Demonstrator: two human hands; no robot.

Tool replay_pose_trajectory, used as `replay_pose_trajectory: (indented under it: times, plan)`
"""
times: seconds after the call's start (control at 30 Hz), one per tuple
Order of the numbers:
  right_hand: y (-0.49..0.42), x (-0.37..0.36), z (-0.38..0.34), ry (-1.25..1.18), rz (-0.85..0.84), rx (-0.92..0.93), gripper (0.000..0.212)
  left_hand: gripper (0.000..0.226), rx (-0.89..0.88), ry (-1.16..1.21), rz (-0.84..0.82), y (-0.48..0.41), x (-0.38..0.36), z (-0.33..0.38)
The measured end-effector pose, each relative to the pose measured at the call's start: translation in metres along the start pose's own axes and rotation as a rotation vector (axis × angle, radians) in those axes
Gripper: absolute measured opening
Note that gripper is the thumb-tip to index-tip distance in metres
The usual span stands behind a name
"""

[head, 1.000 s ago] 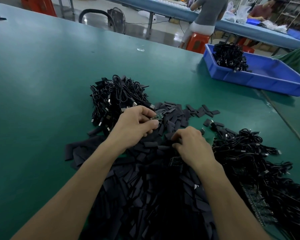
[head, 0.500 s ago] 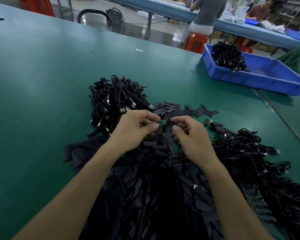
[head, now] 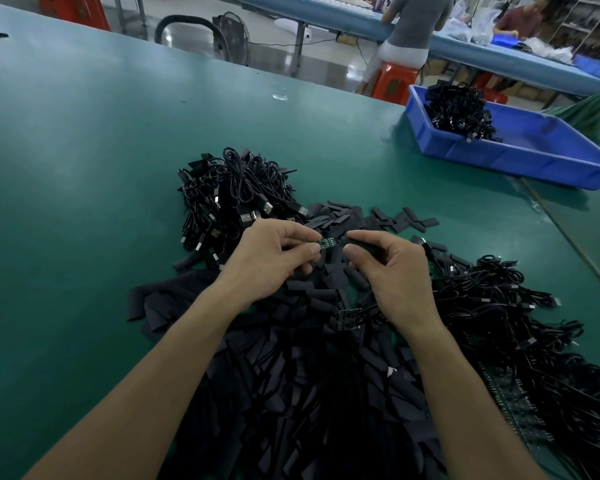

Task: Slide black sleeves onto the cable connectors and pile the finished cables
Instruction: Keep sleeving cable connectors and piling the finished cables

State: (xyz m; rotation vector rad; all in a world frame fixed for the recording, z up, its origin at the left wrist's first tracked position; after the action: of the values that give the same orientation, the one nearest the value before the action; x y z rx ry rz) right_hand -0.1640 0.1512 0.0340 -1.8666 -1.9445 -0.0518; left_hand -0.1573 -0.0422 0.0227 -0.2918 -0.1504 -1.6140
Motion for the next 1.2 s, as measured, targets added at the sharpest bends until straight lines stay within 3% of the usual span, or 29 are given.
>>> replay_pose_trajectory:
  times: [0.37, 0.83, 1.2]
  plan:
    - [0.0018, -0.0012, -0.0006, 0.010, 0.000, 0.009, 0.019, 0.010, -0.007, 0.005, -0.029, -0.0006, -0.0003, 0.0004]
    - [-0.0003, 0.0066, 0.0017, -0.113, -0.128, -0.064, 0.018, 0.006, 0.034, 0.054, -0.068, -0.0012, 0.0030, 0.0006]
    - [0.0028, 0.0066, 0.0032, -0.177, -0.091, -0.067, 0.013, 0.006, 0.020, 0.081, -0.057, -0.0010, 0.0016, -0.0003]
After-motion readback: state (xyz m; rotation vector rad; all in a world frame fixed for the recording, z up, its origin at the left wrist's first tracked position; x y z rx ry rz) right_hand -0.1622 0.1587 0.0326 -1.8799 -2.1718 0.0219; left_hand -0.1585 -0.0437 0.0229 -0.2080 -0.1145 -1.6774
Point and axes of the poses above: each hand's wrist, its own y-axis away from the middle knuckle, its own x-axis out of the back of the hand, z = x × y, the point moved 1 cm from there along -y, towards the middle knuckle, and after that the axes turned 5 degrees about -y, right-handed, at the moved point
